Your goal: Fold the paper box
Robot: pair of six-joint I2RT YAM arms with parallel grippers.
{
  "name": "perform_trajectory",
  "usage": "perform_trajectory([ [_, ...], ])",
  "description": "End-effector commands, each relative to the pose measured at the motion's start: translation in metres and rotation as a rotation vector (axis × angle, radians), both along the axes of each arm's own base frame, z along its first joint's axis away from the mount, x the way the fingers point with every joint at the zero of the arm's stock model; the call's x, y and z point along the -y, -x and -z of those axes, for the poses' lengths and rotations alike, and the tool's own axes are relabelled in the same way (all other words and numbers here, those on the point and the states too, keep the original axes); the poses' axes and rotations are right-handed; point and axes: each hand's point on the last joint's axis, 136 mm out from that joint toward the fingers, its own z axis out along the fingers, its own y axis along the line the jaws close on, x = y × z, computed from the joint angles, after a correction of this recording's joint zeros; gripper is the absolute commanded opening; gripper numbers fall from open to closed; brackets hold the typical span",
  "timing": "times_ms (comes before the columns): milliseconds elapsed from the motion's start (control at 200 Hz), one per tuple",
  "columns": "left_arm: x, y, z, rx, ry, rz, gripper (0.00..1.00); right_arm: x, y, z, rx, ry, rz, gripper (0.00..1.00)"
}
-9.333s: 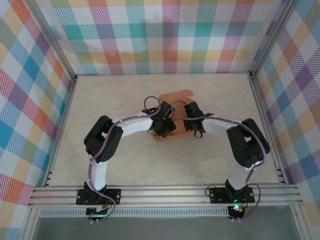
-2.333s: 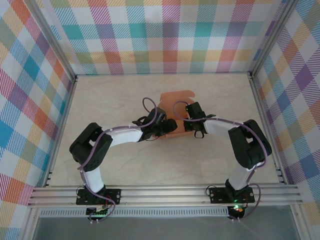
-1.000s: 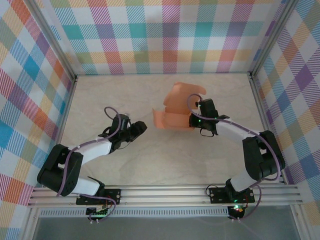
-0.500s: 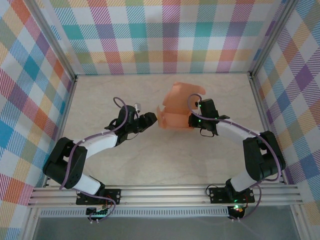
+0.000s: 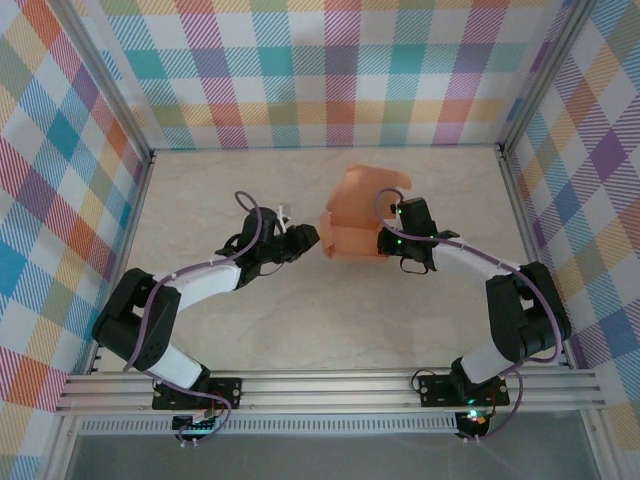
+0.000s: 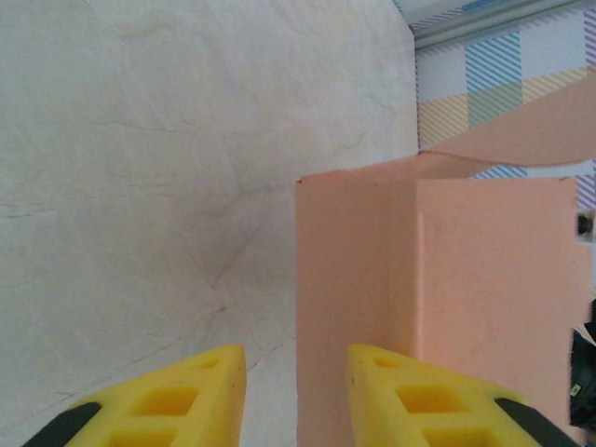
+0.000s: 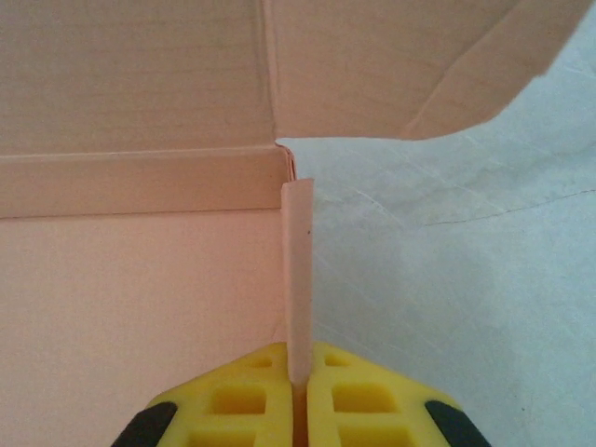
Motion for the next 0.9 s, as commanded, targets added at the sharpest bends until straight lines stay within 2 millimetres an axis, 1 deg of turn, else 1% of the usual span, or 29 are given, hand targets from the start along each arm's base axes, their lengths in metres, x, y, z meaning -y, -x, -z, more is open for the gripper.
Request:
perform_trajectory([
  [0,0.014,-0.002,-0.008,0.016,0.028,0.035,0.31,0.0,-0.001,-0.005,0.02,0.044,-0.01,0.08],
  [260,0.023,-0.002,0.009,-0.026,0.012,0.054,0.28,-0.003,-0.001,0.007,0.006,0.181,-0.022,0.08],
  [320,0.023,-0.003,0.016,-0.041,0.002,0.055,0.27,-0.005,-0.001,0.008,0.01,0.21,-0.028,0.08],
  [490,0.026,-0.004,0.037,-0.089,-0.009,0.06,0.26,-0.008,0.0,0.014,0.011,0.293,-0.038,0.08],
  [550,0.027,-0.004,0.042,-0.109,-0.005,0.058,0.23,-0.007,0.0,0.017,0.009,0.314,-0.037,0.08],
  [600,0.029,-0.004,0.044,-0.12,0.002,0.059,0.22,-0.006,0.001,0.019,0.007,0.321,-0.034,0.08],
  [755,0.03,-0.004,0.044,-0.128,0.003,0.056,0.21,0.0,0.001,0.023,0.005,0.357,-0.018,0.08],
  [790,0.03,-0.004,0.043,-0.126,0.005,0.058,0.21,0.002,0.001,0.025,0.001,0.364,-0.016,0.08],
  [860,0.034,-0.003,0.037,-0.124,0.034,0.069,0.16,0.004,0.002,0.027,-0.005,0.374,-0.012,0.08],
  [895,0.037,-0.003,0.033,-0.125,0.058,0.077,0.15,0.004,0.001,0.027,-0.004,0.373,-0.01,0.08],
])
